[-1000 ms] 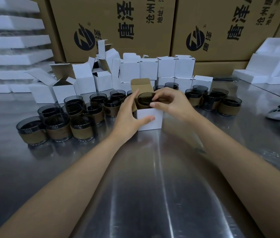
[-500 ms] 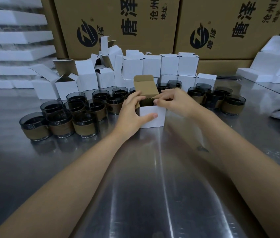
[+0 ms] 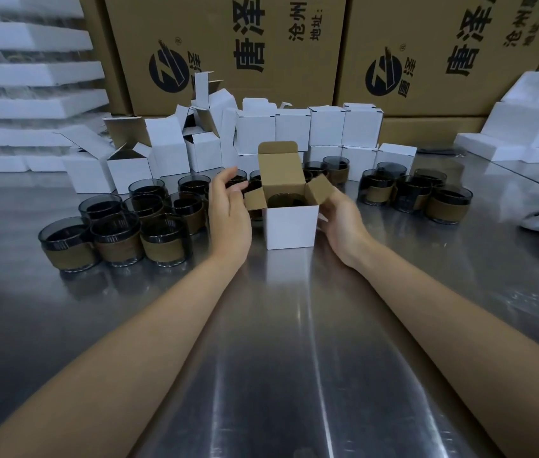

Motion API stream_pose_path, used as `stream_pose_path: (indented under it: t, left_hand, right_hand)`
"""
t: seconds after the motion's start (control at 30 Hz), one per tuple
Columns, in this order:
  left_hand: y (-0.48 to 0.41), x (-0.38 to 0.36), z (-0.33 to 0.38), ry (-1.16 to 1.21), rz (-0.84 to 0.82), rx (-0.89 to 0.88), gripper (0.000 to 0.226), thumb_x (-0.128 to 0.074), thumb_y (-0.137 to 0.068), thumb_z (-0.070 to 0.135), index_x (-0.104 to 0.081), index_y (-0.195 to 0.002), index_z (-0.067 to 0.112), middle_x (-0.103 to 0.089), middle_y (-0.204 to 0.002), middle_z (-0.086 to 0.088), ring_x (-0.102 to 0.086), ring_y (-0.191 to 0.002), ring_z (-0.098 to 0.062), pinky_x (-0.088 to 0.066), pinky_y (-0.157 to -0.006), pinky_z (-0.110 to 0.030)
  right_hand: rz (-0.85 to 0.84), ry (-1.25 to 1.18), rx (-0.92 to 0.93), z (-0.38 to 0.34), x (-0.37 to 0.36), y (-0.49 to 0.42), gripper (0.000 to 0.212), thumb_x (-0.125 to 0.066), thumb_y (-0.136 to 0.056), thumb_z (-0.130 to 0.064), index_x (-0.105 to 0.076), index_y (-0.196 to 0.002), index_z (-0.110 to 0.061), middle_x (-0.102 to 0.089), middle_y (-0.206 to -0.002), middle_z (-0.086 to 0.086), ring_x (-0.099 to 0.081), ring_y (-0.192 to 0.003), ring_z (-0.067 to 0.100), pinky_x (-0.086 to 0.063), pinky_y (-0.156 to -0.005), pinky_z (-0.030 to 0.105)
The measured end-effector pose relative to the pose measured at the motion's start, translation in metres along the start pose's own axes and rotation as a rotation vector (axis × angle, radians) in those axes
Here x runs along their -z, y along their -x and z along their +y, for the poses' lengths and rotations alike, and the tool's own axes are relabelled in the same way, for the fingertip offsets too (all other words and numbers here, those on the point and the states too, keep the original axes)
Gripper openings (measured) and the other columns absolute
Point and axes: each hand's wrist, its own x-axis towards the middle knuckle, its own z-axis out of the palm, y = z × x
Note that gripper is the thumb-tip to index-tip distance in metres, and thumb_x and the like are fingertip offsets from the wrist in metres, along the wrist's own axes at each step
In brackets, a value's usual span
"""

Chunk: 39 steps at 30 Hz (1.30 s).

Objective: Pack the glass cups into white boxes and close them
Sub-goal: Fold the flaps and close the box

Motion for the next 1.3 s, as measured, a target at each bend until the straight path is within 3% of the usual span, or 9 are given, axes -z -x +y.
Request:
stream_pose_path:
  t: [0.17, 0.33, 0.53, 0.63, 0.77, 0.87, 0.93, 1.13, 1.3]
  left_hand:
    - [0.003, 0.002, 0.003, 0.099, -0.021, -0.021, 0.042, -0.034, -0.103, 0.007, -0.027, -0.141, 0.024, -0.046, -0.141, 0.002, -0.059, -0.118, -0.009, -0.038, -0.111, -0.044]
    - [0.005, 0.001, 0.007, 0.157, -0.051, -0.033, 0.051, -0.030, -0.106, 0.017, -0.008, -0.151, 0.028, -0.028, -0.157, 0.003, -0.050, -0.128, -0.010, -0.033, -0.113, -0.052]
    - [-0.005, 0.003, 0.001, 0.280, 0.093, 0.128, 0.035, -0.026, -0.105, 0.009, -0.036, -0.138, 0.012, -0.050, -0.140, -0.010, -0.063, -0.113, -0.018, -0.054, -0.086, -0.023]
    - [-0.007, 0.003, -0.002, 0.260, 0.043, 0.235, 0.035, -0.035, -0.100, -0.004, -0.043, -0.132, 0.008, -0.060, -0.126, -0.009, -0.064, -0.104, -0.011, -0.053, -0.094, -0.029]
    - [-0.008, 0.003, 0.000, 0.328, -0.047, 0.307, 0.045, -0.050, -0.101, 0.019, -0.036, -0.142, 0.011, -0.065, -0.118, 0.002, -0.062, -0.113, -0.014, -0.050, -0.100, -0.030]
    - [-0.004, 0.002, 0.003, 0.261, -0.186, 0.309, 0.041, -0.052, -0.099, 0.031, -0.051, -0.134, 0.009, -0.065, -0.124, -0.010, -0.064, -0.110, -0.018, -0.051, -0.094, -0.030]
    - [0.000, 0.002, 0.004, 0.202, -0.280, 0.299, 0.039, -0.056, -0.096, 0.034, -0.057, -0.130, 0.014, -0.069, -0.118, -0.002, -0.065, -0.108, -0.012, -0.050, -0.094, -0.028]
    - [-0.003, -0.001, 0.009, 0.200, -0.328, 0.361, 0.041, -0.055, -0.090, 0.006, -0.055, -0.129, 0.020, -0.070, -0.111, 0.003, -0.065, -0.106, -0.015, -0.047, -0.096, -0.033]
    - [0.000, -0.007, 0.013, 0.218, -0.288, 0.342, 0.039, -0.047, -0.087, -0.004, -0.053, -0.118, 0.021, -0.066, -0.111, -0.006, -0.061, -0.103, -0.020, -0.045, -0.099, -0.039]
  right_hand:
    - [-0.090, 0.216, -0.003, 0.001, -0.005, 0.002, 0.037, -0.042, -0.101, -0.037, -0.060, -0.127, -0.017, -0.065, -0.126, 0.003, -0.058, -0.120, 0.019, -0.039, -0.107, 0.035]
    - [-0.074, 0.273, 0.023, 0.002, -0.006, 0.000, 0.020, -0.055, -0.093, -0.021, -0.065, -0.105, -0.009, -0.069, -0.101, 0.008, -0.064, -0.094, 0.020, -0.046, -0.091, 0.034]
    - [-0.026, 0.246, 0.031, 0.003, -0.009, -0.001, 0.028, -0.052, -0.087, -0.014, -0.056, -0.109, 0.005, -0.061, -0.089, 0.010, -0.057, -0.084, 0.023, -0.041, -0.079, 0.035]
    - [-0.039, 0.241, 0.042, 0.004, -0.007, 0.000, 0.024, -0.051, -0.089, -0.013, -0.059, -0.106, 0.002, -0.063, -0.089, 0.008, -0.058, -0.084, 0.021, -0.042, -0.077, 0.034]
    - [-0.069, 0.240, 0.043, 0.002, -0.003, -0.001, 0.027, -0.050, -0.089, -0.012, -0.058, -0.111, 0.002, -0.063, -0.092, 0.008, -0.058, -0.087, 0.021, -0.041, -0.080, 0.034]
    - [-0.118, 0.271, 0.051, 0.002, -0.006, 0.002, 0.026, -0.048, -0.090, -0.012, -0.062, -0.111, -0.005, -0.065, -0.095, 0.006, -0.060, -0.089, 0.018, -0.045, -0.079, 0.030]
    - [-0.137, 0.265, 0.052, 0.002, -0.008, 0.003, 0.026, -0.047, -0.090, -0.011, -0.065, -0.111, -0.010, -0.067, -0.098, 0.005, -0.061, -0.091, 0.018, -0.046, -0.080, 0.029]
    - [-0.152, 0.261, 0.073, 0.001, -0.010, 0.006, 0.031, -0.047, -0.091, -0.012, -0.068, -0.107, -0.029, -0.068, -0.115, 0.006, -0.061, -0.102, 0.019, -0.045, -0.084, 0.031]
    - [-0.130, 0.214, 0.094, 0.002, -0.009, 0.006, 0.043, -0.050, -0.091, -0.011, -0.056, -0.127, -0.035, -0.064, -0.123, 0.002, -0.060, -0.111, 0.018, -0.048, -0.084, 0.030]
